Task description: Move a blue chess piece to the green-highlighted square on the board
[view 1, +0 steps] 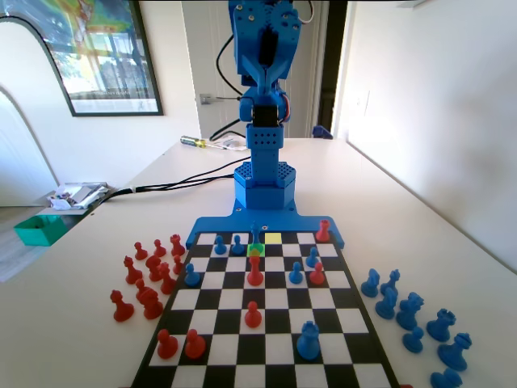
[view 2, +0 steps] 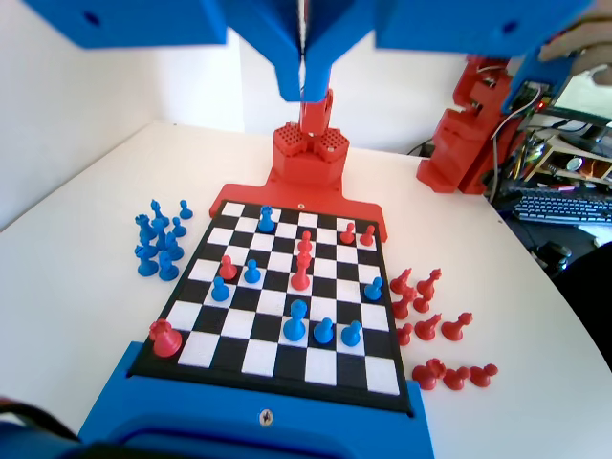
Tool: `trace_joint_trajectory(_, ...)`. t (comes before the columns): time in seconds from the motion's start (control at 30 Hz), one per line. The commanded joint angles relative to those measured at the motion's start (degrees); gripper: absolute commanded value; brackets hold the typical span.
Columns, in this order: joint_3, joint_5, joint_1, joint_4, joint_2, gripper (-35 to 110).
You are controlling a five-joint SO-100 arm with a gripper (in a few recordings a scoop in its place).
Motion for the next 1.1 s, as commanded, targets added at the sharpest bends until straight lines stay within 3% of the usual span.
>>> trace_joint_trajectory(0.0,0.1,-0.5,-0.4,-0.9,3.3,1)
trace_joint_trajectory(1.07,0.3,-0.5,-1.0,-1.8,7.1,1)
